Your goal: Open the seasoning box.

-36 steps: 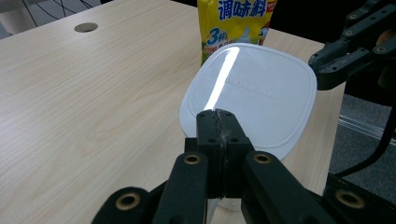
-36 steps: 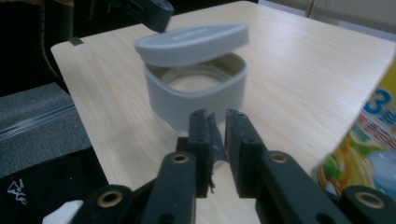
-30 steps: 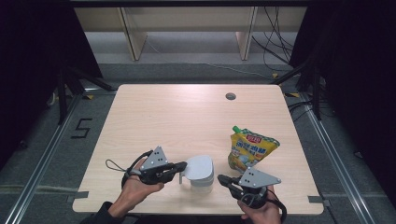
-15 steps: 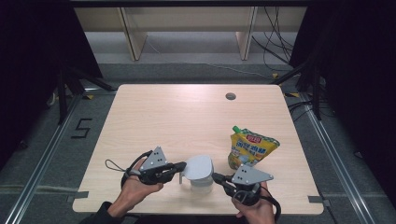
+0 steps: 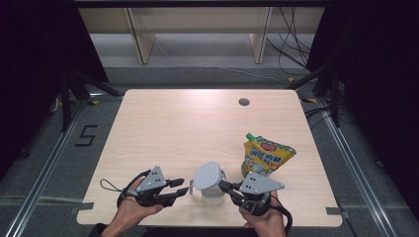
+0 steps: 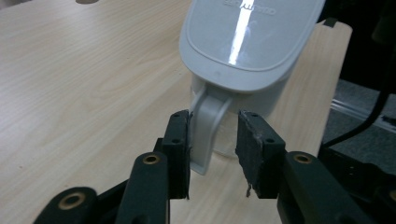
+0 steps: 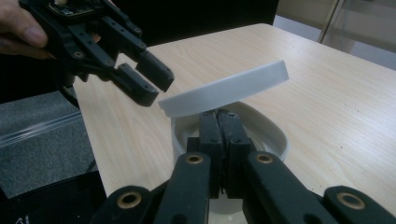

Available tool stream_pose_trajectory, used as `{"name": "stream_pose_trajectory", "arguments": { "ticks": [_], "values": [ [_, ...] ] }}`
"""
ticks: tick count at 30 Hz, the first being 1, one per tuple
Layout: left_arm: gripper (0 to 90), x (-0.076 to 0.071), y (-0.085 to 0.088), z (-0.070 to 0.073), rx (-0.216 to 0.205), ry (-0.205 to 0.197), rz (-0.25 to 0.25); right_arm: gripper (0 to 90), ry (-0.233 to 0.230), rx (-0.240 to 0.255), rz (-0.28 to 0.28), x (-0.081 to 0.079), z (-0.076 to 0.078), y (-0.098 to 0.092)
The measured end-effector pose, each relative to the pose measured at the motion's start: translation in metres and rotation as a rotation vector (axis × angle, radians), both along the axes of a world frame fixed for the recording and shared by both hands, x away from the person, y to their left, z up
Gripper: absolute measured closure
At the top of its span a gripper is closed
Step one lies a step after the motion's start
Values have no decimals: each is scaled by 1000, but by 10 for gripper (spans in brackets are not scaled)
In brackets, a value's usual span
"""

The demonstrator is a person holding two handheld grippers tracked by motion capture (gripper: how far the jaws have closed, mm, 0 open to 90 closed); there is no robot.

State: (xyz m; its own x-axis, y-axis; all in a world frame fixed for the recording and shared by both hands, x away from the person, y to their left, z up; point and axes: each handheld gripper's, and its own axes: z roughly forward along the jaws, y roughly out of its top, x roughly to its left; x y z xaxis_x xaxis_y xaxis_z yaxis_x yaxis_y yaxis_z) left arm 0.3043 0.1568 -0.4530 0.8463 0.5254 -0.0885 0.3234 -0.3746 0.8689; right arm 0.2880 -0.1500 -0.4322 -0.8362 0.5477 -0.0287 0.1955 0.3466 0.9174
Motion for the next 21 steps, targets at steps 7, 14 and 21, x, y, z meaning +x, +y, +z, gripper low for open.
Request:
{"name": "stream_pose_trajectory", "arguments": {
  "ticks": [7,14,21],
  "values": [
    [499,-11,6,-11,27,24,9,897,0,4,9,-2,5,4],
    [375,-16,14,-23,29,39,13,897,-5,32,-16,0,6,5],
    [358,-23,26,-30,77,38,-2,896,-16,5,24,0,10,12]
  ]
}}
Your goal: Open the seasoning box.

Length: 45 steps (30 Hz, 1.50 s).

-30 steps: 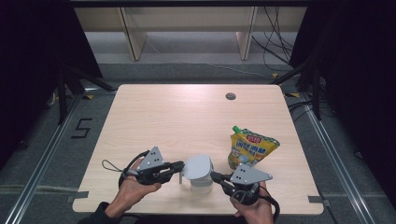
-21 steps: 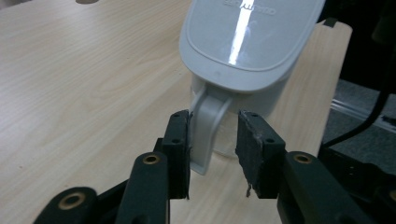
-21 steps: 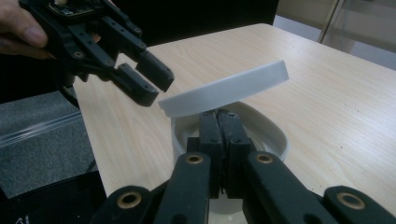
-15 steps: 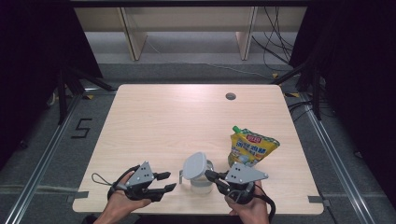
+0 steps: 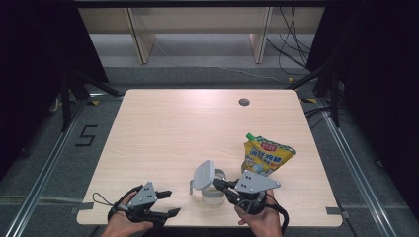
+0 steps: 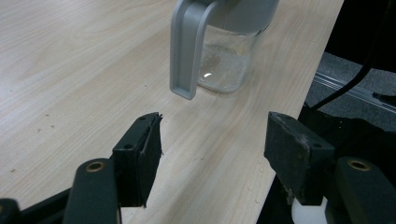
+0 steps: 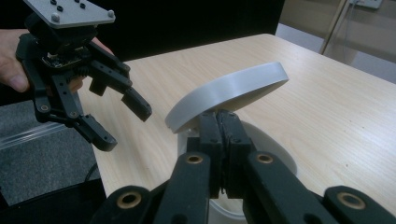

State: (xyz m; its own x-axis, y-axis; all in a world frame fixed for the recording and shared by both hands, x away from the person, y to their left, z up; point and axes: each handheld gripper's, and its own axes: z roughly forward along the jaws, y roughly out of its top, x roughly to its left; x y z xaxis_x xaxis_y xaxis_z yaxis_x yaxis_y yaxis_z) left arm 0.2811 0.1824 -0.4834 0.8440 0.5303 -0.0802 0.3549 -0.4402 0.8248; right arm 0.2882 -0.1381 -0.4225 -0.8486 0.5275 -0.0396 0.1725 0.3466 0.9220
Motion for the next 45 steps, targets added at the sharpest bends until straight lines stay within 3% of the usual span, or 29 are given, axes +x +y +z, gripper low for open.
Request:
{"name": "stream_pose_trajectory", "arguments": {
  "ticks": [2,3,4,6,9,15,16,21,25,27,28,30,31,33,34,36,38,40,41,43,45],
  "values": [
    [354,0,2,-1,-22,4,4,892,-2,-1,1,0,2,3],
    [348,0,4,-1,-3,-2,10,891,-5,3,8,0,2,4],
    [339,0,5,-2,-3,-9,6,891,-1,16,-14,-1,2,7],
    [332,-1,5,-4,-15,-7,21,891,-15,6,4,0,3,8],
    [310,-4,8,-5,18,-7,18,891,-25,2,13,-1,5,15],
    [284,-6,11,-7,17,-8,32,890,-28,-4,39,-1,5,25],
    [282,-6,12,-8,25,-10,32,887,-6,-8,53,-2,5,26],
    [269,-7,14,-8,54,-15,39,877,-26,-6,48,0,3,27],
    [267,-7,13,-9,38,-22,40,802,-25,6,23,0,4,6],
    [267,-8,13,-9,41,-23,46,732,10,58,-34,1,0,-20],
    [267,-7,13,-10,39,-20,42,711,5,49,-49,1,-1,-27],
    [264,-8,13,-10,39,-22,48,676,40,60,-89,-2,-5,-45],
    [263,-8,13,-10,39,-22,48,676,40,60,-89,-2,-5,-45],
    [260,-7,14,-8,45,-12,47,635,40,86,-147,-6,-10,-67],
    [260,-7,13,-10,30,-18,47,627,28,95,-144,-6,-13,-73],
    [260,-7,13,-10,32,-19,46,620,49,87,-164,-9,-14,-79],
    [260,-7,13,-9,44,-25,36,599,38,88,-194,-11,-22,-94],
    [253,-8,13,-8,12,6,38,580,71,82,-219,-14,-26,-100],
    [238,-8,13,-8,12,6,38,574,55,59,-229,-14,-27,-105],
    [233,-7,12,-7,-36,5,48,574,96,61,-258,-17,-30,-112],
    [232,-7,14,-5,-21,22,38,567,86,60,-261,-16,-32,-114]
  ]
}}
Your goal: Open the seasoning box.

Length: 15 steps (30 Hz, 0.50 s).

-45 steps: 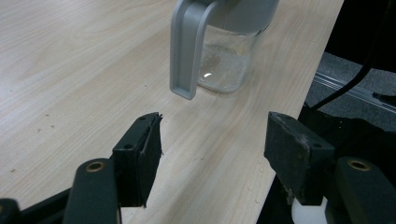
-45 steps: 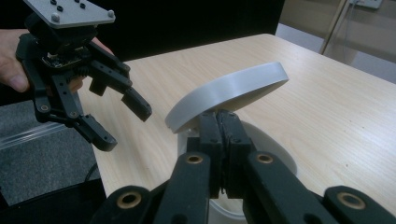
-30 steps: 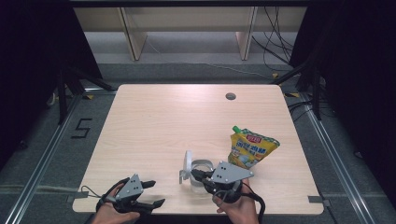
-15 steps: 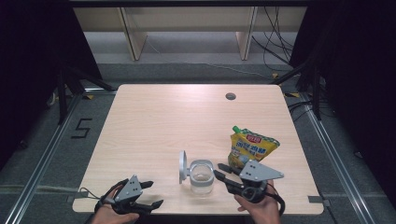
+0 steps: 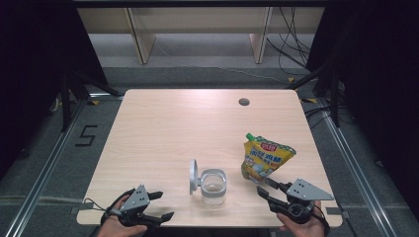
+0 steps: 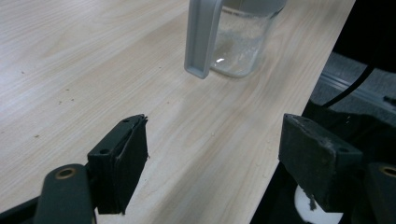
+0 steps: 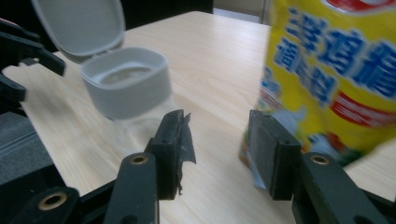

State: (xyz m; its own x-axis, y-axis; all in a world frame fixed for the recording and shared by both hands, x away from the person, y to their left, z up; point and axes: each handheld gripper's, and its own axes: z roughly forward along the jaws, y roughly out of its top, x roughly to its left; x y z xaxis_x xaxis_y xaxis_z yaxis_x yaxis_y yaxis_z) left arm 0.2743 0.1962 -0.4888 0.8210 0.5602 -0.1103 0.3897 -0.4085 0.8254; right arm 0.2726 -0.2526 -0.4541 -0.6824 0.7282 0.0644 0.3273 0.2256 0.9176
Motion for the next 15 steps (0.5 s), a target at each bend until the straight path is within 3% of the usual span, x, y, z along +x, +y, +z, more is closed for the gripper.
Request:
{"name": "stream_pose_trajectory", "arguments": {
  "ticks": [1,2,3,5,7,10,11,12,15],
  "values": [
    [231,0,0,0,-5,-3,2,551,13,0,-22,1,-3,-8],
    [230,2,1,0,25,-23,-13,542,-5,-9,-26,4,-5,-13],
    [230,1,-1,-2,-9,-21,-8,533,20,19,-56,4,-8,-15],
    [228,0,-2,-2,0,-8,-3,524,20,9,-69,5,-10,-18],
    [225,0,-4,-3,-20,-5,2,500,42,13,-92,9,-15,-26],
    [222,0,-4,-1,0,8,-2,491,32,10,-96,13,-17,-30],
    [222,1,-5,-2,5,-8,-16,484,23,-4,-97,14,-17,-32],
    [222,0,-6,-3,-3,3,13,478,45,10,-108,13,-18,-30],
    [219,1,-7,-3,4,-19,-3,455,33,10,-102,17,-22,-33]
  ]
}}
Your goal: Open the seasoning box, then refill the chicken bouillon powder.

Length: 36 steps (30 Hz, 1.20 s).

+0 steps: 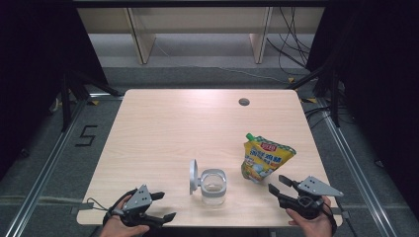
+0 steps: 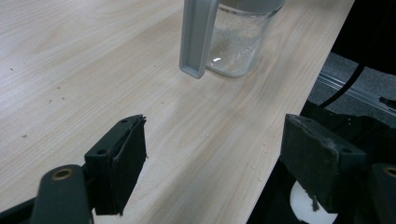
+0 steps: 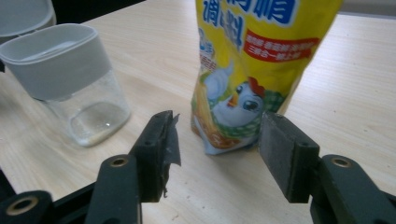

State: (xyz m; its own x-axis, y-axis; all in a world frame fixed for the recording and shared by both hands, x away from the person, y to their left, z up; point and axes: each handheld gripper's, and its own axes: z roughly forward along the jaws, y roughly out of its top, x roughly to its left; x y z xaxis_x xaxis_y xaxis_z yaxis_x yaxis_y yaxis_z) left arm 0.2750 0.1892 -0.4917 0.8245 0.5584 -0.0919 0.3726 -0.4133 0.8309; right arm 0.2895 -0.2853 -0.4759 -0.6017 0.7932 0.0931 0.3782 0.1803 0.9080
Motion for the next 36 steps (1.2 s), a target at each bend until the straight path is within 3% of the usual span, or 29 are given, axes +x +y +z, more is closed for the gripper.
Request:
{"name": "stream_pose_trajectory", "arguments": {
  "ticks": [3,4,5,6,7,8,9,11,13,14,15,17,18,19,21,23,24,27,28,29,33,34,36],
  "values": [
    [219,0,0,0,3,-3,0,419,-14,-25,-19,3,-2,-4],
    [218,0,1,0,19,-4,0,376,18,-6,-40,5,-4,-7],
    [218,0,1,0,19,-4,0,357,13,12,-43,8,-7,-8],
    [217,0,1,1,28,-1,-4,340,52,18,-69,6,-7,-9],
    [217,1,1,1,28,2,-2,328,26,24,-67,10,-10,-10],
    [217,0,0,0,8,1,5,316,37,8,-61,11,-10,-12],
    [217,0,0,0,8,1,5,315,15,-18,-66,13,-11,-13],
    [217,1,2,1,32,4,-6,294,30,-20,-82,15,-13,-13],
    [217,0,1,0,30,3,-6,286,31,-19,-85,17,-14,-13],
    [217,0,0,-1,16,3,-1,273,64,-6,-107,17,-15,-11],
    [217,-2,-1,-1,4,25,20,273,64,-6,-107,17,-15,-11],
    [217,0,-1,-1,4,12,10,261,46,-30,-90,21,-16,-13],
    [217,-1,-3,-1,-6,30,20,261,43,-6,-86,22,-17,-12],
    [217,-1,-2,-1,13,26,12,259,54,9,-88,22,-17,-10],
    [217,-1,-2,-2,16,21,9,248,9,-29,-72,25,-17,-12],
    [217,-1,-1,-2,27,19,7,231,20,-9,-68,26,-18,-8],
    [217,-1,-1,-2,30,18,8,223,11,-25,-60,27,-18,-7],
    [217,-2,-2,-3,11,25,19,207,6,-16,-41,30,-18,-5],
    [217,-1,-1,-2,27,23,12,185,-11,-5,-5,35,-20,-3],
    [215,0,0,0,35,22,4,190,9,-1,-11,34,-20,-2],
    [212,0,-1,-1,4,22,9,180,-6,21,0,41,-22,-1],
    [212,1,0,-1,27,25,0,173,-37,8,3,45,-23,-2],
    [212,2,1,-3,37,16,3,164,-37,4,5,49,-23,-2]
  ]
}}
